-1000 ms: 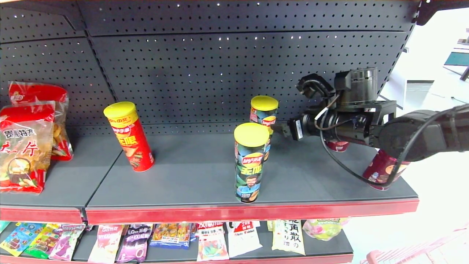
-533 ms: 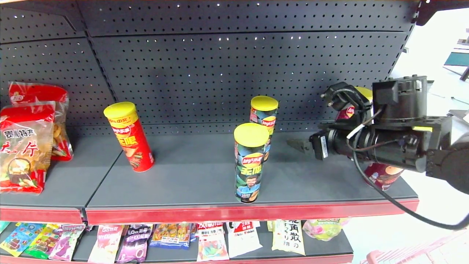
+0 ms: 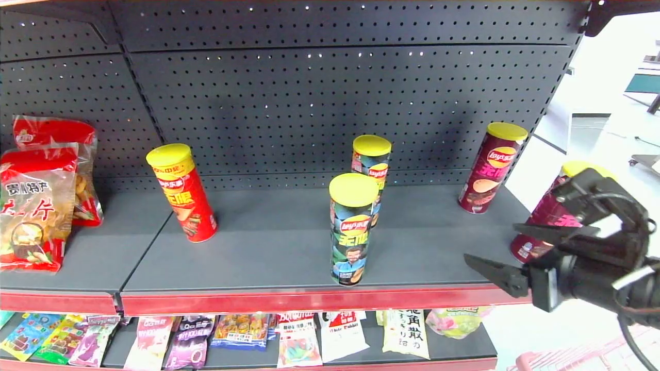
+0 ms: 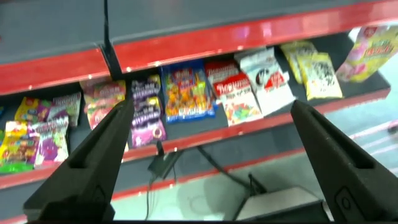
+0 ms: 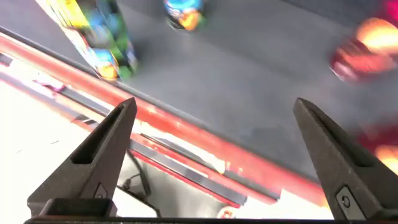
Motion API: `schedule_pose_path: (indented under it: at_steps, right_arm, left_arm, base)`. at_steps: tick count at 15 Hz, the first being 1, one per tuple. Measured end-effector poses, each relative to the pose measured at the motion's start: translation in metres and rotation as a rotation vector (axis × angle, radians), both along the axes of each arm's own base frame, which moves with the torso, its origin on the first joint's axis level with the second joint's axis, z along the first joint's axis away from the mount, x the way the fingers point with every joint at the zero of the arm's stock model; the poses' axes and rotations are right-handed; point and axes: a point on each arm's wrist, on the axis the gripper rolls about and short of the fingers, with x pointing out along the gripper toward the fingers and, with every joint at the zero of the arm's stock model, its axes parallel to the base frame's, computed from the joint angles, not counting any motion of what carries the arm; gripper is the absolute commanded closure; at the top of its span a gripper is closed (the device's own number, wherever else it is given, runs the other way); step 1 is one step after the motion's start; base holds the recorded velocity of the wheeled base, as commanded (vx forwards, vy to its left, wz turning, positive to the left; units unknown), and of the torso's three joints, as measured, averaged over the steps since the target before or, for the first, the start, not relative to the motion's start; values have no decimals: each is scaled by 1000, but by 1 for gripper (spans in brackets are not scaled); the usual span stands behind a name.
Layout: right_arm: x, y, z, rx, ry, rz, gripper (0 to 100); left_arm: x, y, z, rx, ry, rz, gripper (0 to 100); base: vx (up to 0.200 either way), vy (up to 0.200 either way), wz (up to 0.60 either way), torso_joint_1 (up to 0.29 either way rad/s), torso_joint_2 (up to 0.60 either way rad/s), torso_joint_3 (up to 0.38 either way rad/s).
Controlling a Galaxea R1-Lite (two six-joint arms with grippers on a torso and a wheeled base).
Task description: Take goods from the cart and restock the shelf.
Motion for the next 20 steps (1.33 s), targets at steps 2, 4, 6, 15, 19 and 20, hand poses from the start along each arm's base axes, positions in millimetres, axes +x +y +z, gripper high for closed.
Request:
schedule_pose_path:
  at_steps: [2, 4, 6, 15, 19, 20]
  right_arm:
    - [-30, -21, -3, 4, -27, -53, 0]
    - [-62, -43, -8, -6, -25, -111, 0]
    - [-98, -65, -17, -17, -15, -199, 0]
    - [-168, -91, -50, 15, -114, -436, 0]
    - [-173, -91, -61, 18, -127, -440, 0]
    - [-174, -91, -62, 20, -130, -440, 0]
  left_arm:
    - [7, -2, 8, 9, 47, -3, 0]
    - [20, -4, 26, 11, 91, -3, 0]
    - [45, -10, 52, 8, 122, -1, 0]
    - [176, -66, 77, -64, 238, -26, 0]
    - [206, -104, 63, -66, 308, -87, 0]
    - [213, -113, 60, -63, 323, -88, 0]
  base:
    - [0, 0, 0, 0, 0, 0]
    - [0, 0, 0, 0, 0, 0]
    - [0, 0, 0, 0, 0, 0]
    - [0, 0, 0, 0, 0, 0]
    - [0, 0, 0, 0, 0, 0]
    - [0, 0, 0, 0, 0, 0]
